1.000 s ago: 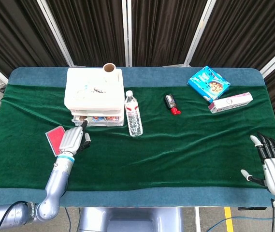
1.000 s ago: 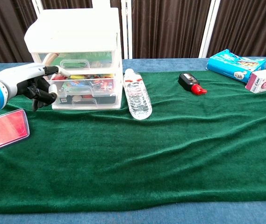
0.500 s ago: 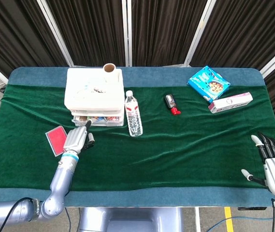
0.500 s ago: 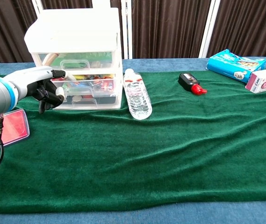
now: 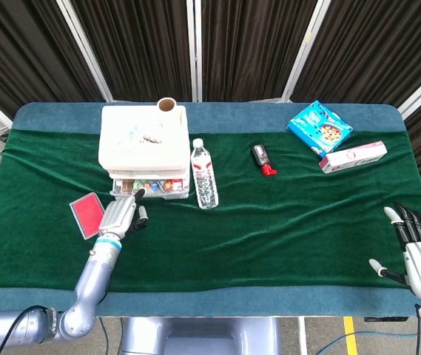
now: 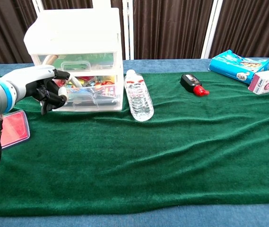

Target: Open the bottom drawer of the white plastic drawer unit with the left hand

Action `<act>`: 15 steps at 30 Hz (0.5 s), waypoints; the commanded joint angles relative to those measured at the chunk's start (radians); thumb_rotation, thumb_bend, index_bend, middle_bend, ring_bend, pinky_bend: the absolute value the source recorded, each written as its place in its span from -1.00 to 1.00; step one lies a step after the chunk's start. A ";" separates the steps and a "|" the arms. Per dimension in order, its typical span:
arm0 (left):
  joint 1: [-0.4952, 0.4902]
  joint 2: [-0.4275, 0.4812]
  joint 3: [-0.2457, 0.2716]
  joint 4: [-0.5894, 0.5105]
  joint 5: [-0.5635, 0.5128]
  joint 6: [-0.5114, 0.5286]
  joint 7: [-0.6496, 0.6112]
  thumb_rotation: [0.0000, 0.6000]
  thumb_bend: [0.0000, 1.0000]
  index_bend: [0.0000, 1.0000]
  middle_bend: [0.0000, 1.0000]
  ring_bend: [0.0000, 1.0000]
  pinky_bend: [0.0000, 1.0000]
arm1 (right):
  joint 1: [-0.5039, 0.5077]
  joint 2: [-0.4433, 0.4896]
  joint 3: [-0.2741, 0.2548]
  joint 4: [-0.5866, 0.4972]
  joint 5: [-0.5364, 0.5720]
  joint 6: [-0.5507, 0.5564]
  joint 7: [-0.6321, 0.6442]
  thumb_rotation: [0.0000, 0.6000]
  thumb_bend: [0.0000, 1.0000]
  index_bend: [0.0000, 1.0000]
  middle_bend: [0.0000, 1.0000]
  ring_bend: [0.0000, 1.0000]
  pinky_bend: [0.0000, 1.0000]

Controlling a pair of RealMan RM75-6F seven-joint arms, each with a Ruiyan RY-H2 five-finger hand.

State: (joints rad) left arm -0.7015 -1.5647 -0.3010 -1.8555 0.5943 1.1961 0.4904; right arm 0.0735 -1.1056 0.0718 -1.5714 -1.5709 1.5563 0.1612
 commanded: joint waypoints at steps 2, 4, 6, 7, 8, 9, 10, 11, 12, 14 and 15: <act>0.001 0.006 0.011 -0.006 -0.004 -0.007 -0.007 1.00 0.79 -0.44 0.58 0.42 0.31 | -0.001 0.001 0.001 -0.001 0.001 0.001 0.002 1.00 -0.93 -0.97 -1.00 -1.00 -1.00; 0.002 0.008 0.019 -0.010 0.002 -0.009 -0.012 1.00 0.79 -0.42 0.58 0.42 0.31 | -0.001 0.001 0.001 -0.001 0.001 0.001 0.002 1.00 -0.93 -0.97 -1.00 -1.00 -1.00; 0.007 0.011 0.030 -0.017 0.013 -0.010 -0.020 1.00 0.79 -0.42 0.58 0.42 0.31 | -0.001 0.002 0.001 -0.001 0.001 0.002 0.001 1.00 -0.93 -0.97 -1.00 -1.00 -1.00; 0.009 0.012 0.035 -0.020 0.018 -0.010 -0.023 1.00 0.79 -0.42 0.58 0.42 0.31 | -0.001 0.002 0.001 -0.002 0.000 0.003 0.001 1.00 -0.93 -0.97 -1.00 -1.00 -1.00; 0.012 0.016 0.043 -0.027 0.028 -0.011 -0.028 1.00 0.79 -0.42 0.58 0.42 0.31 | -0.001 0.002 0.001 -0.002 0.000 0.004 0.000 1.00 -0.93 -0.97 -1.00 -1.00 -1.00; 0.015 0.018 0.048 -0.031 0.035 -0.012 -0.032 1.00 0.79 -0.42 0.58 0.42 0.31 | -0.001 0.002 0.001 -0.002 -0.001 0.004 -0.001 1.00 -0.93 -0.97 -1.00 -1.00 -1.00; 0.017 0.021 0.051 -0.037 0.043 -0.012 -0.036 1.00 0.79 -0.42 0.58 0.42 0.31 | -0.001 0.002 0.001 -0.002 -0.001 0.003 -0.001 1.00 -0.93 -0.97 -1.00 -1.00 -1.00; 0.020 0.025 0.055 -0.042 0.052 -0.012 -0.041 1.00 0.79 -0.42 0.58 0.42 0.31 | -0.001 0.001 0.000 -0.002 -0.001 0.003 -0.002 1.00 -0.93 -0.97 -1.00 -1.00 -1.00; 0.021 0.027 0.057 -0.046 0.057 -0.011 -0.045 1.00 0.79 -0.42 0.58 0.42 0.31 | -0.001 0.001 0.000 -0.003 -0.001 0.003 -0.003 1.00 -0.93 -0.97 -1.00 -1.00 -1.00; 0.022 0.030 0.058 -0.050 0.064 -0.010 -0.050 1.00 0.79 -0.42 0.58 0.42 0.31 | -0.002 0.001 0.000 -0.003 -0.002 0.004 -0.004 1.00 -0.93 -0.97 -1.00 -1.00 -1.00; 0.023 0.032 0.058 -0.053 0.067 -0.009 -0.052 1.00 0.79 -0.42 0.58 0.42 0.31 | -0.002 0.001 0.000 -0.003 -0.003 0.004 -0.004 1.00 -0.93 -0.97 -1.00 -1.00 -1.00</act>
State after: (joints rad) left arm -0.6795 -1.5337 -0.2436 -1.9075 0.6606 1.1862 0.4391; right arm 0.0719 -1.1047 0.0716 -1.5748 -1.5738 1.5606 0.1568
